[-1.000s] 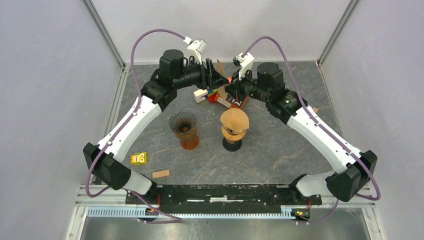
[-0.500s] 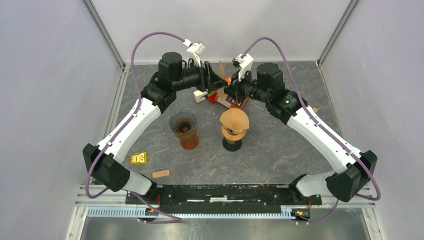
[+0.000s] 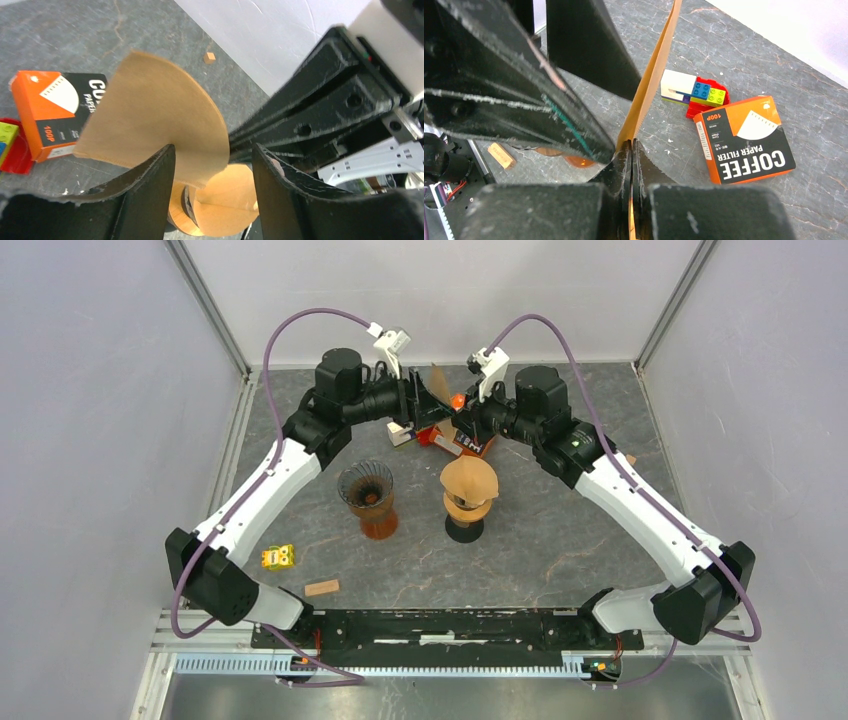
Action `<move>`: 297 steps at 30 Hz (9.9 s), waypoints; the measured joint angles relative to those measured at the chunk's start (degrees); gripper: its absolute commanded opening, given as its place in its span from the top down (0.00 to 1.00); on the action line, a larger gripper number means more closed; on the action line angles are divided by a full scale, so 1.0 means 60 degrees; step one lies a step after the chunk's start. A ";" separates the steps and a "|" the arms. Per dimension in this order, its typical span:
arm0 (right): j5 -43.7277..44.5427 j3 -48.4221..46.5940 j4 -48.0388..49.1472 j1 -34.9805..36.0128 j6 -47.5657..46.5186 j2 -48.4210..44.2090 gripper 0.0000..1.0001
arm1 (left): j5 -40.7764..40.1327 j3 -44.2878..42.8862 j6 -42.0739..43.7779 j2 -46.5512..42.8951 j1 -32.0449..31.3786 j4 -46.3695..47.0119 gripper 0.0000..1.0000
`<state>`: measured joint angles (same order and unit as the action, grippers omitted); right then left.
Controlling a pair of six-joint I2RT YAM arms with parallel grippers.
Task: Place the coffee filter in the dripper
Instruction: Adjust the coffee filter.
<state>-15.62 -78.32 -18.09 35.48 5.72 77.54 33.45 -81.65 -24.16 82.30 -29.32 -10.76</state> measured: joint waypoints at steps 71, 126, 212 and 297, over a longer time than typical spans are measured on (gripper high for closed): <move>-0.1883 0.0729 0.0929 -0.0670 0.0361 -0.0204 1.00 | 0.1902 0.1424 0.0102 -0.0284 0.0619 0.1953 0.40; -0.0452 0.0481 0.0419 -0.0510 0.0324 0.0215 1.00 | -0.4382 -0.1617 0.0382 0.0732 -0.1242 -0.2830 0.53; 0.3013 -0.0430 -0.0364 0.0215 -0.1151 0.0546 1.00 | -0.4047 -0.1118 0.1501 0.0408 -0.1253 -0.2535 0.46; 0.3712 -0.0299 -0.0321 0.0630 -0.0754 0.0539 1.00 | -0.4619 -0.1264 0.0364 0.1548 -0.1231 -0.2113 0.89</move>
<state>6.66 -80.12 -20.01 39.27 1.19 80.77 5.74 -89.23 -21.98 91.59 -36.71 -23.44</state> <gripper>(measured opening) 0.006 0.175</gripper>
